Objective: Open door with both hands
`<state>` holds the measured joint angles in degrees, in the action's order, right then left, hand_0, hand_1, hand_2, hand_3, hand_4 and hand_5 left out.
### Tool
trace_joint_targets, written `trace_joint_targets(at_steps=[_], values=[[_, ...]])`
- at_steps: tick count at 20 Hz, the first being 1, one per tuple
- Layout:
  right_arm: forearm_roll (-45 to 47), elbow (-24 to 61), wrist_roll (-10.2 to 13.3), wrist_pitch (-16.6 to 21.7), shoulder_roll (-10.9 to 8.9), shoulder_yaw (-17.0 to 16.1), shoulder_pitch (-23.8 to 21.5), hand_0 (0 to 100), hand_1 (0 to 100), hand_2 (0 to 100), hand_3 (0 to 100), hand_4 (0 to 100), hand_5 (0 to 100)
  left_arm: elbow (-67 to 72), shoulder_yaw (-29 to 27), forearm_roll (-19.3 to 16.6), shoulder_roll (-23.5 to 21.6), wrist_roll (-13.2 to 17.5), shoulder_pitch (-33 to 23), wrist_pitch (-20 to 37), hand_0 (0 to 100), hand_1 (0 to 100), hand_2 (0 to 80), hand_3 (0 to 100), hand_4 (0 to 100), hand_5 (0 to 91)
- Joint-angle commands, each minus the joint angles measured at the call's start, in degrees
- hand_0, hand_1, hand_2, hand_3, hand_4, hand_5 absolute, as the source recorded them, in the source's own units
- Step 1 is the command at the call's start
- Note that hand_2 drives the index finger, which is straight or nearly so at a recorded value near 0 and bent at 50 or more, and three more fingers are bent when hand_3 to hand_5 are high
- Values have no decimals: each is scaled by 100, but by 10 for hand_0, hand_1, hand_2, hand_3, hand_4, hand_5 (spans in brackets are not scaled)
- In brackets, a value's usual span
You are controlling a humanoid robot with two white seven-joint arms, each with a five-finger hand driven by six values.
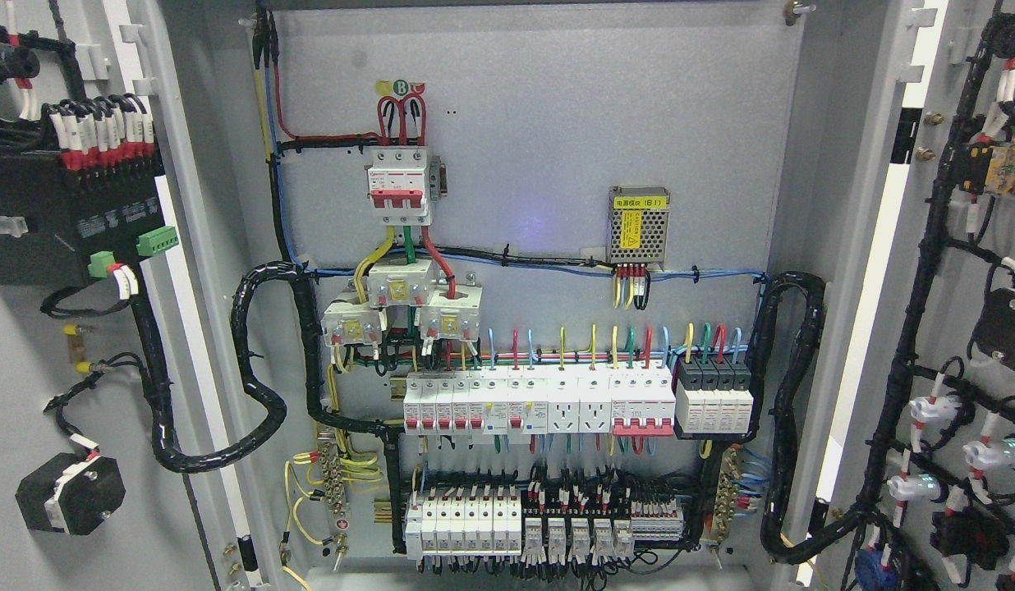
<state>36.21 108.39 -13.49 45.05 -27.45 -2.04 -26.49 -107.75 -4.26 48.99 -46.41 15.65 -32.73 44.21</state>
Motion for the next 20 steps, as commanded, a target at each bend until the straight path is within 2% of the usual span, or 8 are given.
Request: trace_joint_targets(at_steps=[1,5,7,10,13,15,20], values=[[412,-37,5,953,-497,-86,-23,0,0,0,0,0,0,79,-277,154,-8,-10,-6,4385,0,0,0,0,31,0],[457,-73,-4,979,-568,-104,-23,0,0,0,0,0,0,175,-277,295,-17,-10,-6,4614,0,0,0,0,32,0],[457,-90,-13,1058,-585,-104,-23,0,0,0,0,0,0,237,-277,347,-17,-18,-6,4623,0,0,0,0,32,0],[457,-160,-22,1067,-717,-104,-14,0,0,0,0,0,0,316,-286,514,-17,-18,-6,4623,0,0,0,0,32,0],[466,-161,-31,1111,-735,-104,-5,0,0,0,0,0,0,439,-347,620,-26,-27,-6,4615,0,0,0,0,32,0],[466,-169,-31,1129,-849,-113,30,0,0,0,0,0,0,448,-452,778,-26,-27,-6,4615,0,0,0,0,32,0],[510,-222,-31,1129,-788,-393,100,0,0,0,0,0,0,492,-602,1024,-43,-36,-6,4615,0,0,0,0,33,0]])
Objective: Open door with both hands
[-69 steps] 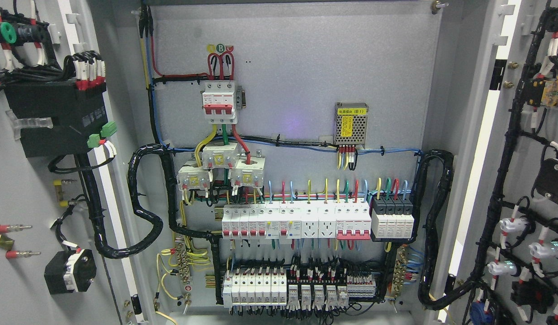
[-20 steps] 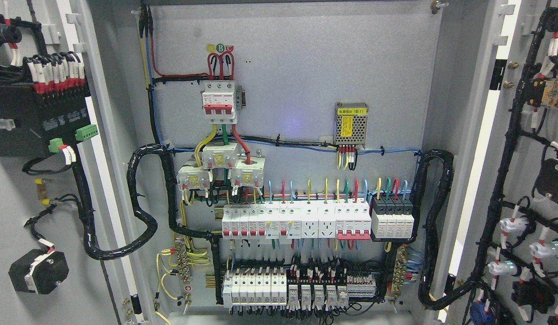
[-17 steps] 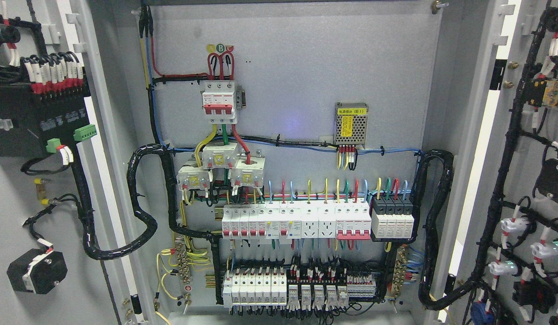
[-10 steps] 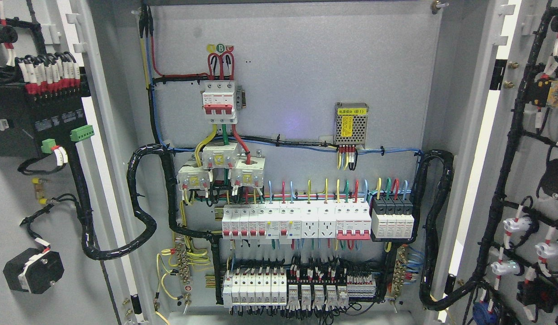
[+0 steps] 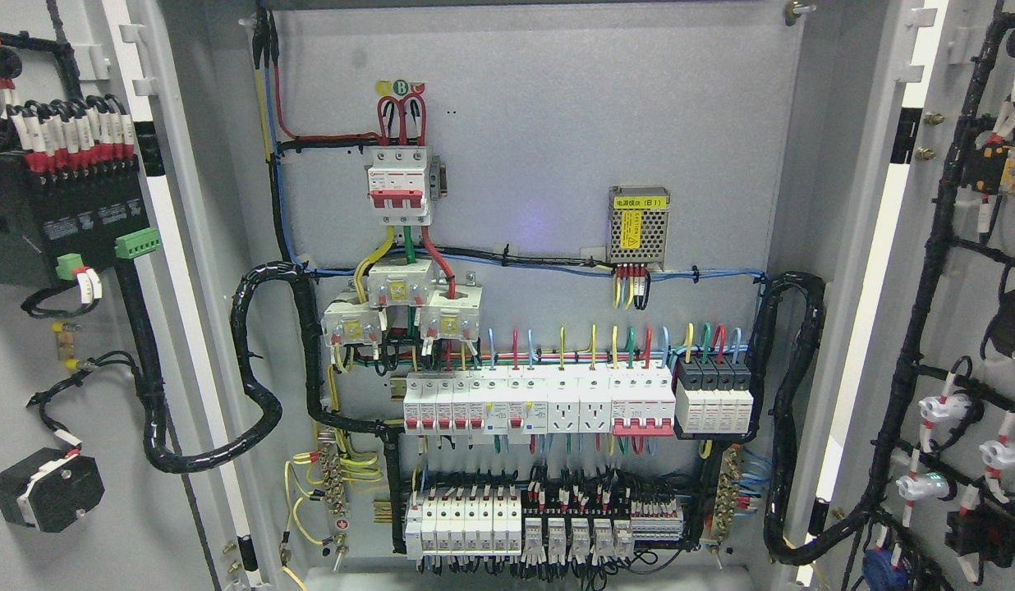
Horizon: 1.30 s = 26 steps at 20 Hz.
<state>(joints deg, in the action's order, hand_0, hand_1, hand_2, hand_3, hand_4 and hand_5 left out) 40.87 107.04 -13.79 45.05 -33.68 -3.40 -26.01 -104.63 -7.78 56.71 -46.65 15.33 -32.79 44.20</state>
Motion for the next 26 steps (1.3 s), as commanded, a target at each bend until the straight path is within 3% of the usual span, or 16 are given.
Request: trace_joint_targets(at_steps=[1,12,17,26], values=[[44,-87,-1,1155,-148,-283,52,0,0,0,0,0,0,188,-251,287,-19,-4,1,4615,0,0,0,0,33,0],[79,-87,-1,1551,-104,-371,43,0,0,0,0,0,0,680,-382,823,-151,-22,89,4536,0,0,0,0,32,0],[79,-69,-1,1647,335,-442,52,0,0,0,0,0,0,760,-725,1166,-247,-22,89,4212,0,0,0,0,33,0],[79,-61,-1,1954,301,-512,78,0,0,0,0,0,0,1207,-848,1448,-441,-22,387,3640,0,0,0,0,33,0]])
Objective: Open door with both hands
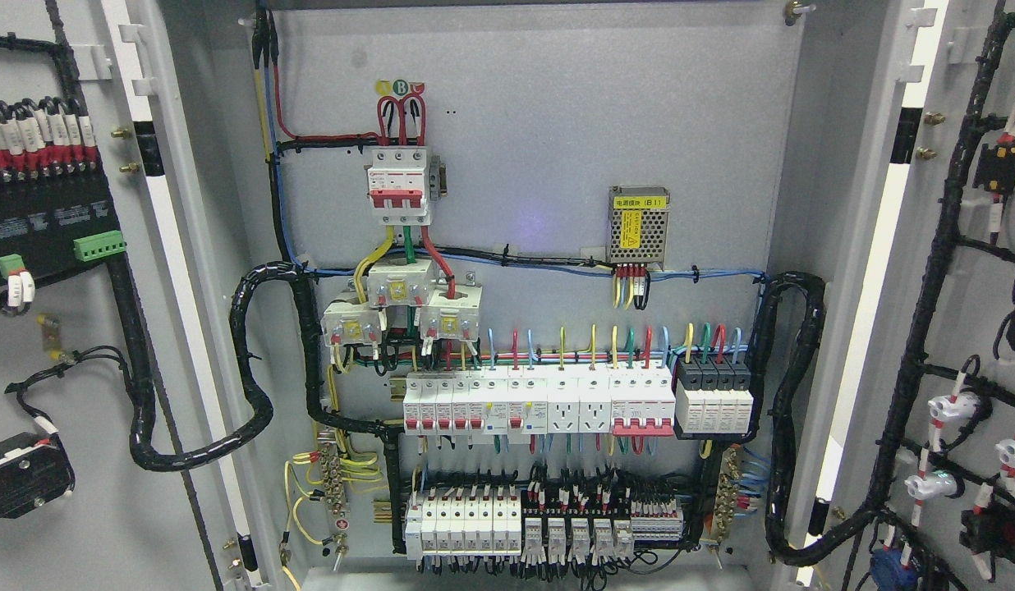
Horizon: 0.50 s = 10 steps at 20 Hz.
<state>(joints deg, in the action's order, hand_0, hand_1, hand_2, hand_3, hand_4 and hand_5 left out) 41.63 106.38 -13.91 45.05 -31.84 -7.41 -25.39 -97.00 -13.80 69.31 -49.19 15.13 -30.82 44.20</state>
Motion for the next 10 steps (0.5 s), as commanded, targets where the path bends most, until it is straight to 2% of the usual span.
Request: trace_joint_targets(at_steps=[1,8,10], values=[[3,15,11,2103,117,-103,16,0,0,0,0,0,0,506,-238,232,-231,-1,251,3509,0,0,0,0,33,0],[-6,94,2,2561,73,-33,-45,0,0,0,0,0,0,1077,-220,250,-231,-10,708,2726,0,0,0,0,33,0],[-6,129,2,2561,64,-7,-80,0,0,0,0,0,0,1236,-220,241,-231,-10,866,2428,0,0,0,0,33,0]])
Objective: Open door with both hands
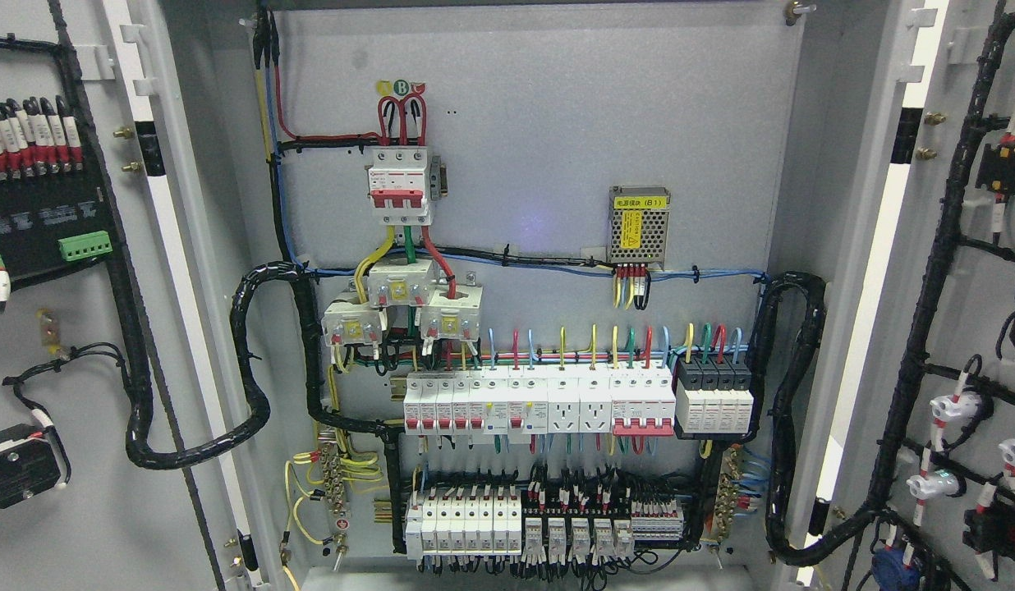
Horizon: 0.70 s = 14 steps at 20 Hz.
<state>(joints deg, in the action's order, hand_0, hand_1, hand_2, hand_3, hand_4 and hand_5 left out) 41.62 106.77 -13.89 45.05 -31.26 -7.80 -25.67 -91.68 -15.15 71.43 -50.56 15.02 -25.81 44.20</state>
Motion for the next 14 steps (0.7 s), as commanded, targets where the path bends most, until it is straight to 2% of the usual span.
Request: trace_joint_targets(at_steps=[1,4,14], values=[[-5,90,0,2579,-12,33,-52,0,0,0,0,0,0,765,-76,29,-95,1,427,2304,0,0,0,0,33,0],[-5,107,0,2596,-152,85,-52,0,0,0,0,0,0,871,-50,-15,-95,1,550,2005,0,0,0,0,33,0],[-5,116,9,2596,-161,86,-26,0,0,0,0,0,0,1302,-15,-111,-86,1,638,1460,0,0,0,0,32,0]])
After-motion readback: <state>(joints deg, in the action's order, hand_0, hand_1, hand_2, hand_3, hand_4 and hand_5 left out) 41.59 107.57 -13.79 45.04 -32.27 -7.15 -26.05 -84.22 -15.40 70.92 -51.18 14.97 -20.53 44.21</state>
